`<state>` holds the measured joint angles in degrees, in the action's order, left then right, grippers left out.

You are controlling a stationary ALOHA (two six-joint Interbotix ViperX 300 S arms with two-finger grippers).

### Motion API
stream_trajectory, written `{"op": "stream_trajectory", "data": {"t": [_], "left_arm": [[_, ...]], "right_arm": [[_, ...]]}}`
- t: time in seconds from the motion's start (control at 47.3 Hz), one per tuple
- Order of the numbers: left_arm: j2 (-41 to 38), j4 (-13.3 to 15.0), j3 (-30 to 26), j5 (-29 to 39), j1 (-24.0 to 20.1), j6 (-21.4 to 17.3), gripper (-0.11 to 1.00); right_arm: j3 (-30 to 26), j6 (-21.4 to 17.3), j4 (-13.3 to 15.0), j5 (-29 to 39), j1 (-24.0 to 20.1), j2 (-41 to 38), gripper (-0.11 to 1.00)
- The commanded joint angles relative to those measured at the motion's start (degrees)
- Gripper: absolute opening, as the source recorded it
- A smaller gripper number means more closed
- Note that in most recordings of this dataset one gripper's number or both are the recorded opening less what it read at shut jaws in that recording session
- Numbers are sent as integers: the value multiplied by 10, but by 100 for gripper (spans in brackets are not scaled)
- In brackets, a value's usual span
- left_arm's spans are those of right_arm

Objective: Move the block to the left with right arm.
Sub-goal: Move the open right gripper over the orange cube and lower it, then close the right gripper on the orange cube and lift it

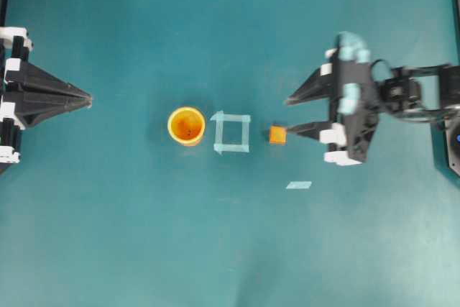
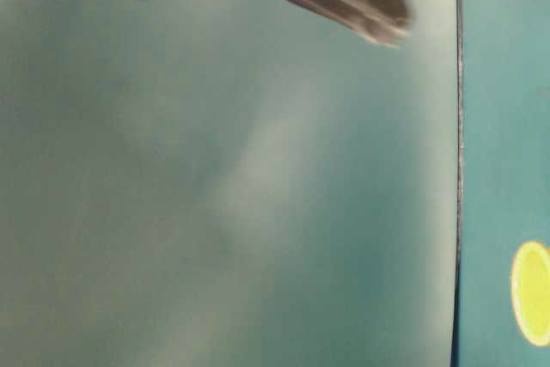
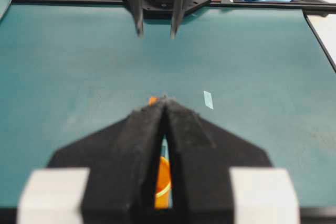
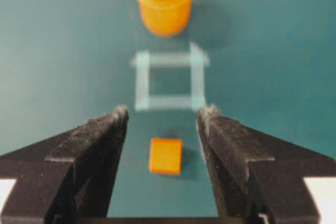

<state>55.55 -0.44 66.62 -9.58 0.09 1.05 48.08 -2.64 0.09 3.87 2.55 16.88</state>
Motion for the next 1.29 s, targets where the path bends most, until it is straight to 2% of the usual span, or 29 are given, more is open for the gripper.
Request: {"op": "stream_trajectory", "data": {"t": [0.0,0.233,0.55,0.93,1.268], "left_arm": [[-2,-1,-16,-2,0,0,0],[-1,-2,-16,2,0,1,0],[0,-2,-16,3,0,1,0],[1,-2,-16,4,0,1,0],[5,-2,-17,11,0,1,0]], "right_arm": [[-35,1,3,26,2,-33,60],[-61,-1,1,40,2,-105,60],[-57,-4,-3,30,-3,-146,62],[-40,-63,-3,-9,-7,-177,62],[-38,-71,-4,-15,-16,-198,62]]}}
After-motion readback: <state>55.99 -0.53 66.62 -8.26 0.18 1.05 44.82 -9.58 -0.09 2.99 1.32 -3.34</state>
